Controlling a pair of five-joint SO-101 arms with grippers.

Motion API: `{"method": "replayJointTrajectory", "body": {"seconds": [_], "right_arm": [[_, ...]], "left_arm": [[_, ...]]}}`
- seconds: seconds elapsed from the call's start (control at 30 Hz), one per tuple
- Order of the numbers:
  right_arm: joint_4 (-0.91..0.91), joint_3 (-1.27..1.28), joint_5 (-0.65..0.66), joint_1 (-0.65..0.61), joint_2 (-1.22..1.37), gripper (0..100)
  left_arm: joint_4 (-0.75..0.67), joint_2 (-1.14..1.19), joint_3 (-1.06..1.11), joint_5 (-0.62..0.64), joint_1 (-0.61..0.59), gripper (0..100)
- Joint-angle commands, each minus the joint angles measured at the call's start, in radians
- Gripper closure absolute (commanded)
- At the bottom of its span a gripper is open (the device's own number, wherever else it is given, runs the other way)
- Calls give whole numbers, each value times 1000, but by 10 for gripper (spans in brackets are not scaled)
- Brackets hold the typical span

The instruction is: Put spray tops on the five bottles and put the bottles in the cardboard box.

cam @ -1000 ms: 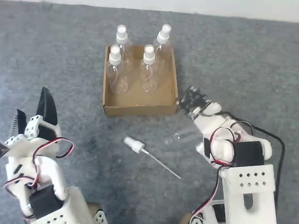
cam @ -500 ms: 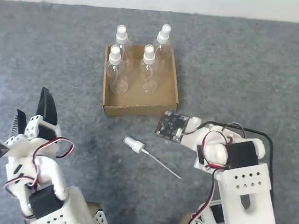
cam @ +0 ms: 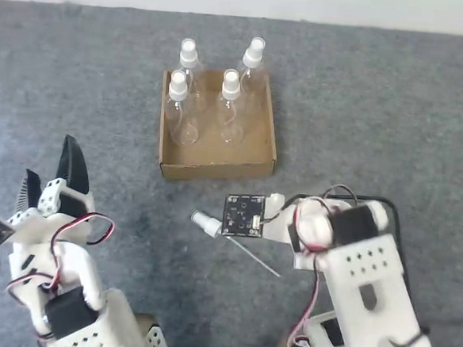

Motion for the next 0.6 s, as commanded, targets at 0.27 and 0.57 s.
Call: {"method": "replayJointTrajectory", "body": {"seconds": [0.27,0.57], "right_arm": [[-4,-163,199,-10,211,797],[-22,-292,210,-12,435,797]], "left_arm": [[-32,-14,-5,-6,2,702],[-83,-14,18,-6,2,702]]}}
